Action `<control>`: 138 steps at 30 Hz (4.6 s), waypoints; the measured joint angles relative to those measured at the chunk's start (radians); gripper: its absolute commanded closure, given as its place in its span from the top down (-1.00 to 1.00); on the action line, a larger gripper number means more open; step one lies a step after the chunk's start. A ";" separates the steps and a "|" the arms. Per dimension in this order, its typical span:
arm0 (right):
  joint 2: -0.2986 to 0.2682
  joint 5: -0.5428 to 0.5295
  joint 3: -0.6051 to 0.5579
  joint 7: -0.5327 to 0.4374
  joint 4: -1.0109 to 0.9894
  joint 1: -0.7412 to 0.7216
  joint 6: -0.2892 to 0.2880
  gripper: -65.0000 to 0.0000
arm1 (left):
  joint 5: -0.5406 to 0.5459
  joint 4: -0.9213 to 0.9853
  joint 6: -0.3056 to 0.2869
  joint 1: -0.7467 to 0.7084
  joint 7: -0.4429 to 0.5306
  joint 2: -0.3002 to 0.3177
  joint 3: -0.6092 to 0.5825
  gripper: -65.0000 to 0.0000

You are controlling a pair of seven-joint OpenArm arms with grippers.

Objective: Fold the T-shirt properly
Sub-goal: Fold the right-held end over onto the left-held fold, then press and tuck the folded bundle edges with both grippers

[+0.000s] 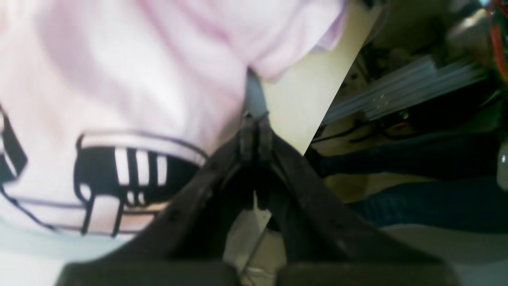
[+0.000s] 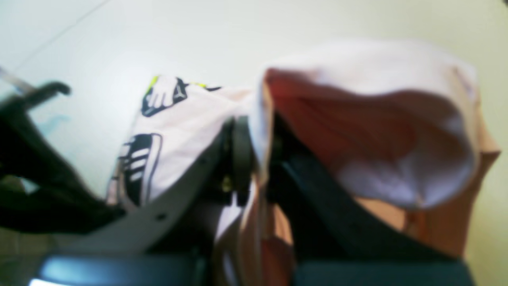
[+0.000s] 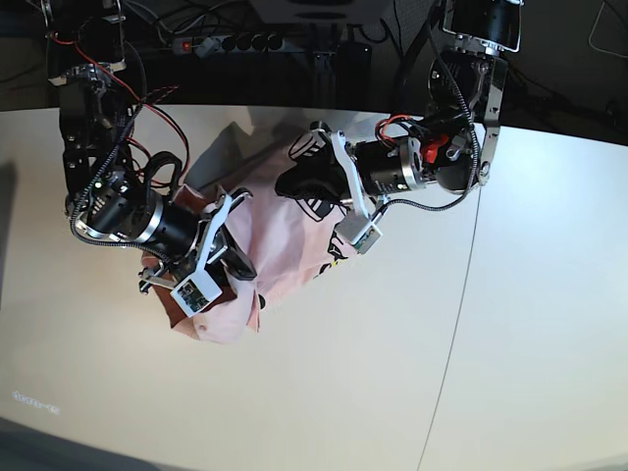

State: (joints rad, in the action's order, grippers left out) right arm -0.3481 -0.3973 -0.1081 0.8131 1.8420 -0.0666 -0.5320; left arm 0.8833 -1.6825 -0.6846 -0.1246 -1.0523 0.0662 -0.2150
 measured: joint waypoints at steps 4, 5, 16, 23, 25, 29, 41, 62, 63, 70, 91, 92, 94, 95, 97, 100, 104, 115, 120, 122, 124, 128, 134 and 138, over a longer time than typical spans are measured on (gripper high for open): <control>0.002 0.073 -0.085 0.000 0.000 -0.017 0.000 -1.00 | -0.003 -0.003 0.000 -0.002 -0.010 0.008 0.000 -1.00; 0.002 0.086 -0.111 0.000 0.000 -0.018 0.000 -1.00 | -0.003 -0.003 0.000 -0.002 -0.010 0.014 0.001 -1.00; 0.002 0.250 -0.341 -0.010 -0.001 -0.044 0.000 -1.00 | 0.163 -0.003 0.000 -0.003 -0.133 0.019 0.264 -1.00; 0.002 0.261 -0.414 -0.027 -0.004 -0.045 0.000 -1.00 | 0.208 -0.003 0.000 -0.003 -0.138 0.020 0.372 -1.00; 0.002 0.261 -0.434 -0.027 -0.004 -0.044 0.000 -1.00 | 0.214 -0.003 0.000 -0.003 -0.141 0.034 0.371 -1.00; 0.002 0.261 -0.462 -0.027 -0.004 -0.044 0.000 -1.00 | 0.229 -0.003 0.000 -0.003 -0.145 0.067 0.371 -1.00; -0.001 0.134 -0.583 -0.027 -0.004 -0.044 0.000 -0.04 | 0.256 -0.003 0.000 -0.003 -0.145 0.128 0.489 -1.00; 0.113 0.242 -0.285 -0.129 0.011 -0.156 0.000 -1.00 | 0.310 -0.003 0.000 -0.011 -0.208 0.175 0.515 -1.00; 0.114 0.250 -0.262 -0.133 -0.001 -0.174 0.001 -1.00 | 0.311 -0.003 0.000 -0.014 -0.208 0.175 0.507 -1.00; 0.121 0.286 -0.148 -0.183 -0.235 -0.286 0.002 -1.00 | 0.316 -0.003 0.000 -0.026 -0.229 0.175 0.433 -1.00; 0.118 0.274 -0.134 -0.207 -0.666 -0.426 0.001 -1.00 | 0.337 -0.003 0.000 -0.036 -0.238 0.153 0.341 -1.00; 0.118 0.274 -0.134 -0.206 -0.676 -0.426 0.001 -1.00 | 0.336 -0.003 0.000 -0.036 -0.238 0.153 0.341 -1.00; 0.116 0.241 -0.134 -0.178 -0.683 -0.425 0.001 -1.00 | 0.303 -0.003 0.000 -0.036 -0.222 0.153 0.341 -1.00; 0.116 0.206 -0.134 -0.159 -0.683 -0.424 0.001 -1.00 | 0.269 -0.003 0.000 -0.036 -0.201 0.153 0.341 -1.00; 0.116 0.155 -0.134 -0.109 -0.683 -0.424 0.001 -1.00 | 0.188 -0.003 0.000 -0.036 -0.153 0.153 0.341 -1.00; 0.110 0.122 -0.134 -0.090 -0.666 -0.402 0.000 -1.00 | 0.098 -0.003 0.000 -0.036 -0.093 0.153 0.341 -1.00; 0.062 0.064 -0.134 -0.083 -0.617 -0.338 0.000 -1.00 | 0.069 0.005 0.000 -0.036 -0.084 0.159 0.340 -1.00; -0.098 -0.040 -0.134 -0.049 -0.373 -0.143 0.000 -1.00 | -0.028 0.179 0.002 -0.029 0.049 0.164 0.248 -1.00; -0.126 -0.068 -0.120 -0.013 -0.274 -0.058 0.000 -1.00 | -0.074 0.180 0.002 -0.002 0.064 0.163 0.217 -1.00; -0.126 -0.070 -0.101 -0.007 -0.242 -0.015 0.000 -1.00 | -0.101 0.182 0.001 0.018 0.064 0.163 0.213 -1.00; -0.126 -0.082 -0.077 -0.004 -0.211 0.031 0.000 -1.00 | -0.141 0.185 0.000 0.044 0.071 0.161 0.214 -1.00; -0.125 -0.092 -0.014 -0.001 -0.148 0.132 0.000 -1.00 | -0.223 0.186 0.000 0.118 0.079 0.164 0.198 -1.00; -0.126 -0.107 0.048 0.002 -0.053 0.262 0.000 -1.00 | -0.324 0.192 0.000 0.183 0.146 0.166 0.091 -1.00; -0.119 -0.105 0.049 0.004 0.008 0.333 0.000 -1.00 | -0.360 0.242 0.000 0.235 0.181 0.157 -0.010 -1.00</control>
State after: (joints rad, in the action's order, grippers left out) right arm -0.4671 -0.5026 -0.0589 0.8169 1.8500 0.2668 -0.5323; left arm 0.5228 -1.4403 -0.6849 0.1101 -0.8711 0.2234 -0.2245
